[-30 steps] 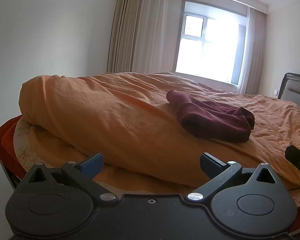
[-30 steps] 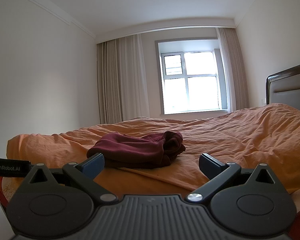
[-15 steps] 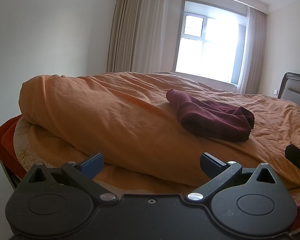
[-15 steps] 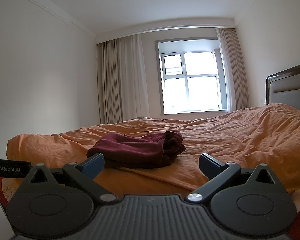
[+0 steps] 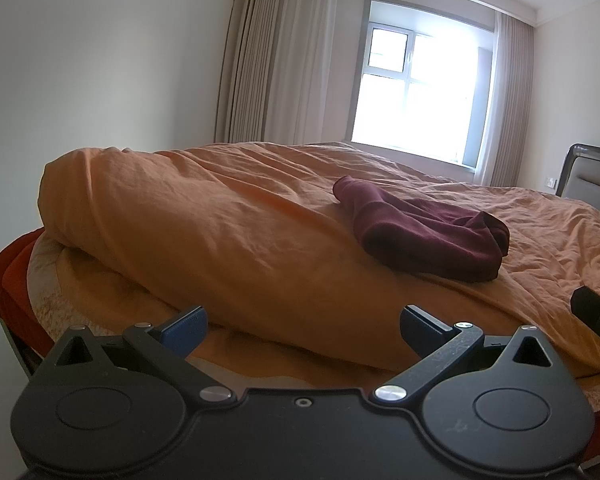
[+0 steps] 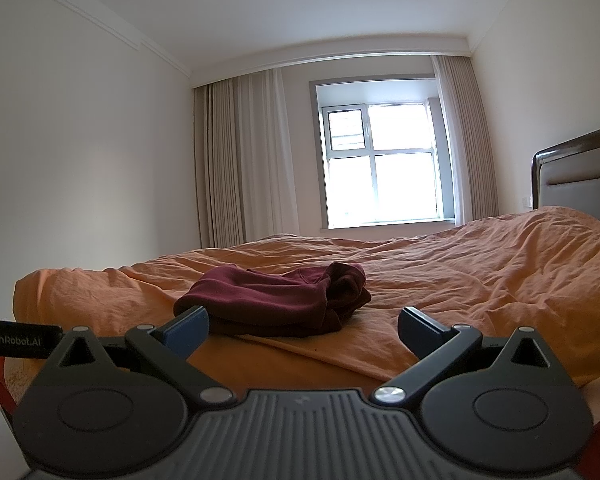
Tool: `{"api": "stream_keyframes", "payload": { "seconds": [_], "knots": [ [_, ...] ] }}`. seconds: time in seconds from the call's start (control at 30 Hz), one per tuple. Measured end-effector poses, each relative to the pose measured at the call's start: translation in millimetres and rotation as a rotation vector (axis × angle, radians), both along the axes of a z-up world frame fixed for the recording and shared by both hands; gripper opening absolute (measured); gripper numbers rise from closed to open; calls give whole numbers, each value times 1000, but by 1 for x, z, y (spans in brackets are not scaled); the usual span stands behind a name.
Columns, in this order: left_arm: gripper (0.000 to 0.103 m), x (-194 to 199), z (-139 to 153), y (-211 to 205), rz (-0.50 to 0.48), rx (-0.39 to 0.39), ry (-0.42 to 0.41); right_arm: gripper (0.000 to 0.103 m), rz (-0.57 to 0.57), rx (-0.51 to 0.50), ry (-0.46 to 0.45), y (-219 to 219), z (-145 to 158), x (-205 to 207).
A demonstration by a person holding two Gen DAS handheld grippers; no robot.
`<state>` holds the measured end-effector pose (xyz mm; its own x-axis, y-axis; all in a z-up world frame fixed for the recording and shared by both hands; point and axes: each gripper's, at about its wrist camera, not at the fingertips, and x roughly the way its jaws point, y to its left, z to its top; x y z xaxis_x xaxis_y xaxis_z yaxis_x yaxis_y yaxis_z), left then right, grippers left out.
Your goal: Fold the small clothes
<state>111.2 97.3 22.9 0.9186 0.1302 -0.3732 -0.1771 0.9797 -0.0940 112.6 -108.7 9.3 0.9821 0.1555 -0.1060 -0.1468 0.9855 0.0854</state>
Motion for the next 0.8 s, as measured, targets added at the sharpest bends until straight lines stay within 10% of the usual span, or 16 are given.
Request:
{"api": "stream_keyframes", "payload": {
  "seconds": [0.8],
  "knots": [
    [102,-4,5,4,14,-27,-21,103,0,2,-2,0,-1,-1]
  ]
}}
